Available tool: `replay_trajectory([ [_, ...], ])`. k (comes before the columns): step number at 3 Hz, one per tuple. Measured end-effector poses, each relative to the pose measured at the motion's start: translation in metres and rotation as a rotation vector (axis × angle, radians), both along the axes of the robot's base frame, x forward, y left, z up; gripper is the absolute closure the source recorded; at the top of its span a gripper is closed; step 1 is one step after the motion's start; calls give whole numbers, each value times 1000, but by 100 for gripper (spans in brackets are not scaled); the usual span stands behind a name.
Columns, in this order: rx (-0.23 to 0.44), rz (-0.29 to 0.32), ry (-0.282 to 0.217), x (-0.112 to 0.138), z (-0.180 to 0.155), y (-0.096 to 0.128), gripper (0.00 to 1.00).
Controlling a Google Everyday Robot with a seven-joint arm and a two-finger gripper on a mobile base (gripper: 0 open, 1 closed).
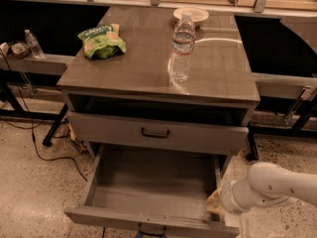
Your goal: Open middle drawer
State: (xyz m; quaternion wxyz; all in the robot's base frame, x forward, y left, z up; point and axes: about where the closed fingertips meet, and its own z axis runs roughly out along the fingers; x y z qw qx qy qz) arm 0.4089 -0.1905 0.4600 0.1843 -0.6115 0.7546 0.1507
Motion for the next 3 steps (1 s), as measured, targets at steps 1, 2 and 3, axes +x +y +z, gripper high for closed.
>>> replay_trajectory([
  [1,213,-146,-259,78,66,-11,100],
  [2,266,-305,-417,99,102,-77,100],
  [3,201,-436,-463,94,111,-146,100],
])
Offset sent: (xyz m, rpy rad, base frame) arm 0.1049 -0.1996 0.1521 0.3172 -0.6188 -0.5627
